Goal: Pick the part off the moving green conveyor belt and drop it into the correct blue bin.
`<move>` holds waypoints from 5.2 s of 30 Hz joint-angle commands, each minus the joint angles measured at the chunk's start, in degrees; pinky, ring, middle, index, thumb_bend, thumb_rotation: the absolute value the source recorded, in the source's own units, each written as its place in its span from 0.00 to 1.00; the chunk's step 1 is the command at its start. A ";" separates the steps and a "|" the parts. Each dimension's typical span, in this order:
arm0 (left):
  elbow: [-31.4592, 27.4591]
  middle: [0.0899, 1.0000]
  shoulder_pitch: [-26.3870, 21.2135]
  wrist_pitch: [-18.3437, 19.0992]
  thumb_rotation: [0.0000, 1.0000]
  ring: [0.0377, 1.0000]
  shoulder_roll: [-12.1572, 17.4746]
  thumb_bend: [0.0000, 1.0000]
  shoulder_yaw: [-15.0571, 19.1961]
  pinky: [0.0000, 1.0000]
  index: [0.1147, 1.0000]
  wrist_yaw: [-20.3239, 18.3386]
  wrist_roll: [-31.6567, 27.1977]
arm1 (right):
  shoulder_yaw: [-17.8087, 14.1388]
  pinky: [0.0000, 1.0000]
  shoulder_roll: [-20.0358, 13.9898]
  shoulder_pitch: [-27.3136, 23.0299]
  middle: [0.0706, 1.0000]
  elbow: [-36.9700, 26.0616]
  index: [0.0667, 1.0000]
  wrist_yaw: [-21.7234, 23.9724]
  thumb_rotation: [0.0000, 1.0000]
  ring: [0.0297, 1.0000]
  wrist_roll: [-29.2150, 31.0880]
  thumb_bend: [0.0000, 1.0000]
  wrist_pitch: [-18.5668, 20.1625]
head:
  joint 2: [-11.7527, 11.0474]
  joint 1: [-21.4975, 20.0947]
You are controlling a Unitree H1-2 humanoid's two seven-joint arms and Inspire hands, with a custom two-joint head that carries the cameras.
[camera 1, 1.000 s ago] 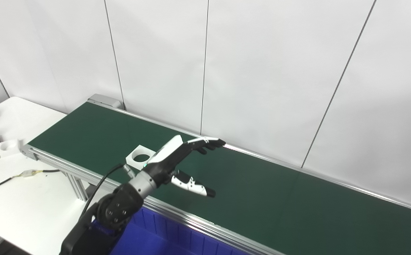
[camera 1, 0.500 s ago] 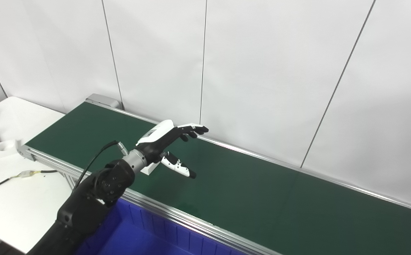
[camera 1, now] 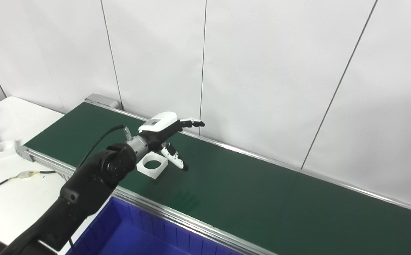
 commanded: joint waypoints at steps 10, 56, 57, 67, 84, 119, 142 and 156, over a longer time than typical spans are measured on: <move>4.08 0.89 -5.08 0.88 0.00 0.87 5.12 0.92 -2.51 0.80 0.85 -1.08 4.94 | 0.24 0.64 0.98 -0.61 0.80 -2.22 0.88 -0.51 0.58 0.74 -0.16 0.49 -3.26 | 0.40 -0.18; 14.00 0.87 -6.47 0.07 0.00 0.86 0.91 0.82 -16.03 0.81 0.83 -0.18 18.26 | 1.24 0.64 1.05 0.67 0.80 -4.57 0.88 -2.02 0.62 0.74 -1.29 0.53 -3.28 | 2.49 -2.32; 14.64 0.87 -6.98 -0.31 0.00 0.86 0.87 0.82 -16.44 0.81 0.83 -0.02 18.62 | 1.24 0.64 1.05 0.68 0.80 -4.54 0.88 -2.10 0.62 0.74 -1.36 0.53 -3.28 | 2.49 -2.32; 19.26 0.54 -9.93 -1.73 0.00 0.63 0.45 0.60 -17.37 0.68 0.52 2.31 18.16 | 1.57 0.64 0.84 0.54 0.80 -4.50 0.88 -2.46 0.61 0.74 -1.15 0.52 -3.28 | 2.95 -2.66; 21.96 0.44 -10.72 -5.66 0.00 0.44 0.57 0.50 -15.15 0.62 0.43 2.30 10.58 | 1.45 0.65 0.68 0.87 0.80 -5.07 0.88 -2.16 0.62 0.75 -0.49 0.53 -3.28 | 3.51 -2.51; -12.18 0.45 -1.05 -2.03 0.00 0.42 0.63 0.48 -2.15 0.39 0.45 -6.14 -4.59 | 1.80 0.63 0.71 0.60 0.79 -4.70 0.87 -2.71 0.60 0.73 -0.84 0.54 -3.25 | 4.58 -6.22; -34.84 0.43 8.74 -0.13 0.00 0.42 1.23 0.48 2.61 0.42 0.46 -9.97 -11.14 | 0.46 0.63 0.77 1.59 0.77 -6.93 0.85 -1.39 0.51 0.72 -0.69 0.52 -2.93 | 8.47 -11.14; -45.00 0.41 17.85 4.83 0.00 0.39 -1.64 0.48 1.70 0.45 0.48 -12.27 -10.45 | -0.87 0.64 0.59 2.91 0.77 -9.68 0.85 0.71 0.51 0.72 0.15 0.55 -1.99 | 10.99 -12.08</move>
